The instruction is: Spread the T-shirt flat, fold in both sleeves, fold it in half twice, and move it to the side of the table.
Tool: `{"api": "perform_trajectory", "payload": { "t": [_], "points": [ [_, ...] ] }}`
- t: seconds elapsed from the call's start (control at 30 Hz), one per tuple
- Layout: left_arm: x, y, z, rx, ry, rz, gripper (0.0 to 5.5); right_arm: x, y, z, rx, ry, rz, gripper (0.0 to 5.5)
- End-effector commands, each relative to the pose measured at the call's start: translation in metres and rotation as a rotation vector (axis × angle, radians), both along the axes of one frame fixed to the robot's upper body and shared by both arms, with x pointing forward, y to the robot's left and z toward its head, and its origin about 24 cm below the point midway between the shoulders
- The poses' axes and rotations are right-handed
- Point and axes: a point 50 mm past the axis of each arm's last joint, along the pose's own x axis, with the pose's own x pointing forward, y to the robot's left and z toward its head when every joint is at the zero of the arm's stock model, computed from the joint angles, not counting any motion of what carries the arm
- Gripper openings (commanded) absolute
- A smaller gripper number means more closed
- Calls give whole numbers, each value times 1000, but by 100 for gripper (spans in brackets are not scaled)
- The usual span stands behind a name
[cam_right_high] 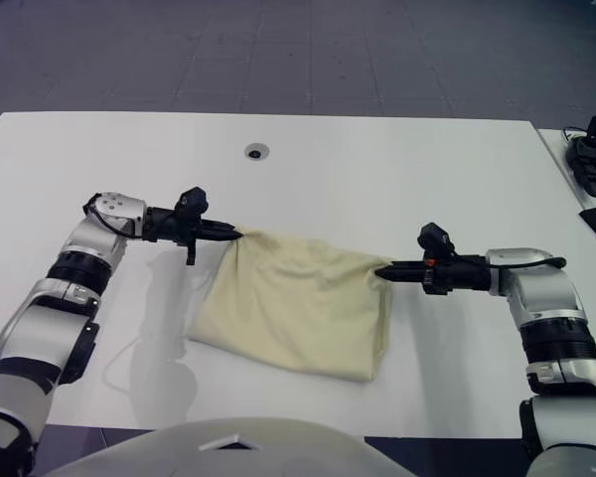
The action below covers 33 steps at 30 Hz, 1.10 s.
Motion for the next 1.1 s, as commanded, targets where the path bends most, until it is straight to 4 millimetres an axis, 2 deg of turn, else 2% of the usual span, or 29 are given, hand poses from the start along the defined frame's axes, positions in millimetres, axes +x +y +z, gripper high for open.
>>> {"api": "perform_trajectory", "payload": {
  "t": [0.03, 0.1, 0.2, 0.33, 0.4, 0.47, 0.53, 0.57, 0.6, 0.63, 0.67, 0.73, 0.83, 0.93, 1.0, 1.1],
  "points": [
    [7, -4, -7, 46, -90, 79, 0, 5, -7, -8, -76, -39, -45, 1],
    [9, -4, -11, 52, -117, 130, 0, 10, -12, -11, -108, -72, -102, 36],
    [14, -2, -12, 48, -185, 244, 62, 25, -20, -5, -129, -174, -254, 87],
    [25, 7, 10, -91, -352, 421, 127, 42, -32, 15, -121, -377, -520, 148],
    [24, 10, 19, -135, -408, 430, 163, 41, -28, 21, -94, -433, -559, 183],
    [16, 7, 23, -154, -440, 373, 201, 33, -9, 25, -48, -448, -513, 219],
    [-1, -2, 18, -134, -432, 252, 237, 15, 16, 22, -30, -419, -408, 253],
    [-13, -7, 12, -106, -419, 186, 250, 5, 29, 19, -38, -400, -355, 230],
    [-24, -11, 4, -72, -408, 141, 265, -3, 39, 16, -57, -388, -310, 231],
    [-31, -14, -2, -36, -407, 108, 242, -10, 45, 13, -85, -384, -285, 217],
    [-37, -16, -9, 13, -414, 75, 242, -15, 47, 9, -135, -388, -259, 200],
    [-46, -17, -23, 117, -434, 35, 202, -22, 45, -1, -311, -411, -208, 165],
    [-54, -13, -38, 258, -457, -22, 233, -28, 39, -14, -607, -484, -103, 197],
    [-64, -6, -48, 333, -450, -42, 290, -21, 36, -23, -783, -576, -10, 254],
    [-71, -3, -53, 365, -439, -55, 322, -18, 33, -25, -857, -644, 65, 286],
    [-73, 2, -54, 405, -454, -57, 366, -23, 41, -23, -817, -705, 192, 330]
  ]
}}
